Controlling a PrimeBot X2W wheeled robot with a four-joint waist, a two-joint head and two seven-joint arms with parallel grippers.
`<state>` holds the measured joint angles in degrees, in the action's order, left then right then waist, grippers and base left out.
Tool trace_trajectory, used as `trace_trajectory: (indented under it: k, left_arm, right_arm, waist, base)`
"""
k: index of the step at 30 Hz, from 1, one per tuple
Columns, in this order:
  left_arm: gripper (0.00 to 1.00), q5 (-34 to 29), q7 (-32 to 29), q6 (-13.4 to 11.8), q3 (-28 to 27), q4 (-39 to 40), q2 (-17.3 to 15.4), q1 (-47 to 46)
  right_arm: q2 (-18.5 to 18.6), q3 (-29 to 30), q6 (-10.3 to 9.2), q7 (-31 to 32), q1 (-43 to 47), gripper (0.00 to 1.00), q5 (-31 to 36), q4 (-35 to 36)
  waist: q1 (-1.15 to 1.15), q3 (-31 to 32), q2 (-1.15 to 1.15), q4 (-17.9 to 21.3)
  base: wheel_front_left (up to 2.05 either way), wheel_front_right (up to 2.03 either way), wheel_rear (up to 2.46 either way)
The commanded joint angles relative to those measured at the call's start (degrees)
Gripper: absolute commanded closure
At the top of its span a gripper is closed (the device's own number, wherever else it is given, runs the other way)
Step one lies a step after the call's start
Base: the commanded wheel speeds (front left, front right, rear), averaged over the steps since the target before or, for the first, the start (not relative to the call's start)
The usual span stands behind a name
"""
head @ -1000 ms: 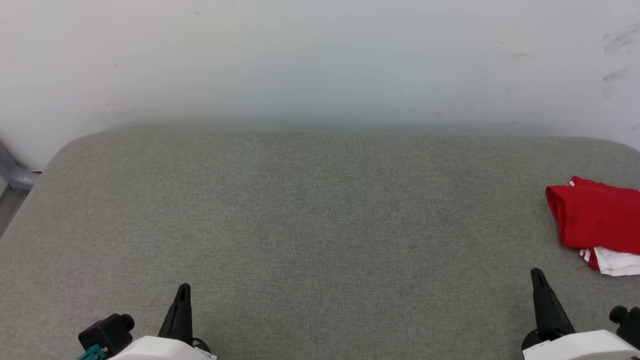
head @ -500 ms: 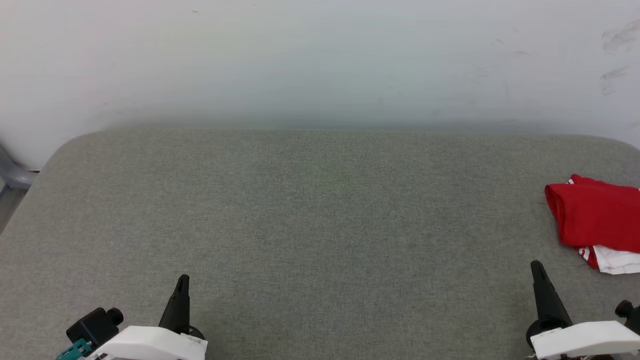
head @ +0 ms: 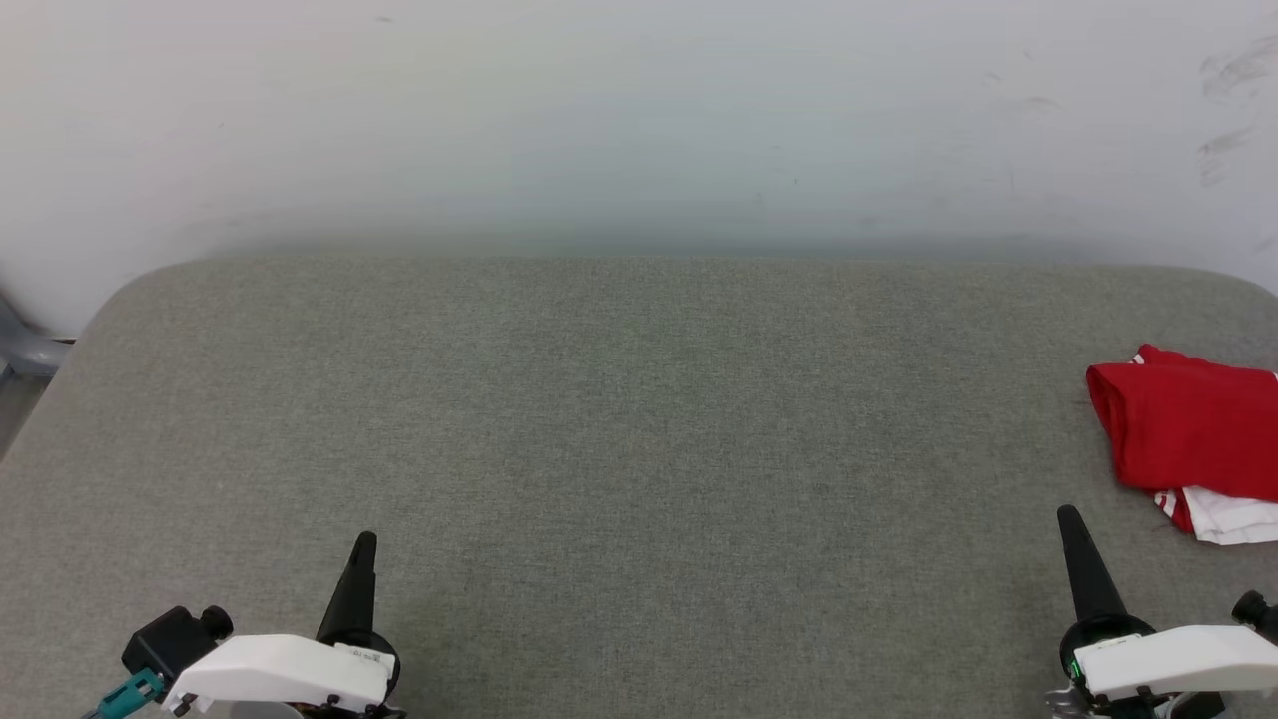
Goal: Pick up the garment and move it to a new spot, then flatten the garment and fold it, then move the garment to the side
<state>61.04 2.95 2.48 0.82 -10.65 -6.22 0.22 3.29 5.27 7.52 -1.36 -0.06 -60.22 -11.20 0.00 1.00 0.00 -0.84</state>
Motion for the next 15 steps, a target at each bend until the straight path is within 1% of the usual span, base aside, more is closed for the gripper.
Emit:
trace_trajectory:
  k: [1, 15]
  left_arm:
    - [1.00, 2.17, -0.43, 0.47, -0.61, 0.21, 0.20, -1.54]
    - [1.00, 10.15, -2.39, 1.73, -1.87, -0.72, 0.60, -2.91]
  right_arm:
    - [-0.16, 0.24, -0.02, 0.57, -1.57, 1.00, -2.12, 0.19]
    - [-0.24, 0.53, -0.03, 2.50, -2.89, 1.00, -9.91, -0.61]
  waist:
    - [0.00, -0.04, 0.00, 0.03]
    - [0.00, -0.28, 0.00, 0.20]
  base:
    - [0.00, 0.00, 0.00]
    - [0.00, 0.00, 0.00]
